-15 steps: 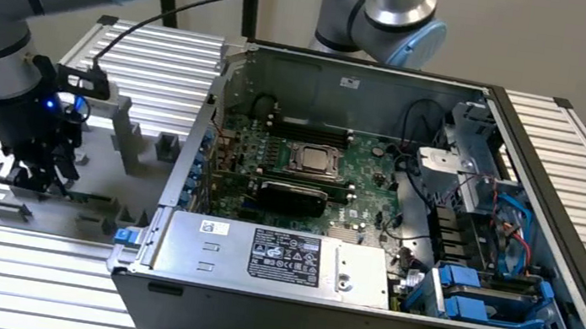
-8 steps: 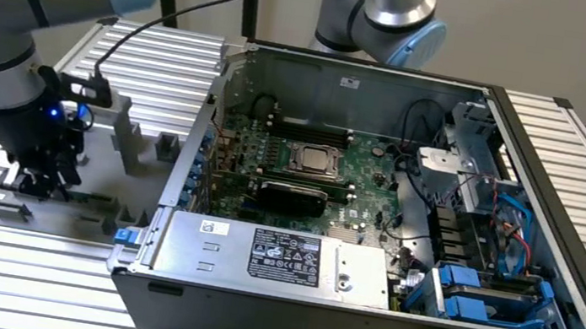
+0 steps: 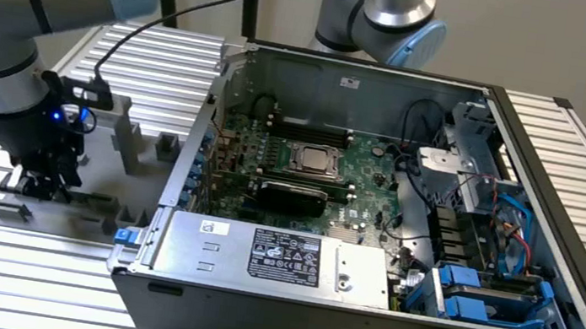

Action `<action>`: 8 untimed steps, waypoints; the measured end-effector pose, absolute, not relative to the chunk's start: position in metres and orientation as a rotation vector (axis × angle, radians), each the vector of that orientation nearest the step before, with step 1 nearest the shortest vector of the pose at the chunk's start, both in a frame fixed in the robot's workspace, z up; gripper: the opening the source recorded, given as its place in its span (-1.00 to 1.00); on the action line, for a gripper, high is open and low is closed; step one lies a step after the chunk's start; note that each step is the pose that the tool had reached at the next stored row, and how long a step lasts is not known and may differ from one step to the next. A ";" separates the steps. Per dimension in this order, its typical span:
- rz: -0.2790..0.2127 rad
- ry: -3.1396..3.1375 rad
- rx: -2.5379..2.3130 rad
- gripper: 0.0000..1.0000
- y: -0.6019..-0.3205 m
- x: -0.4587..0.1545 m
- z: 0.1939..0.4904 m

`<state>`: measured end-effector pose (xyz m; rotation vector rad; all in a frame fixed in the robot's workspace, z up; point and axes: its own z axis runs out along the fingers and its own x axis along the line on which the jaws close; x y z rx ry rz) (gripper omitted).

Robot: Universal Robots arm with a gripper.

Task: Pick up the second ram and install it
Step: 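Pick up the second ram and move it above second insertion slot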

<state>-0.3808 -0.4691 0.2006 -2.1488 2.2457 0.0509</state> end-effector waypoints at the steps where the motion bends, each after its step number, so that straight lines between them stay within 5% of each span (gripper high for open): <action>1: 0.052 2.243 -2.153 -0.27 -0.469 -0.381 0.200; 8: 0.065 2.231 -2.175 -0.27 -0.469 -0.381 0.196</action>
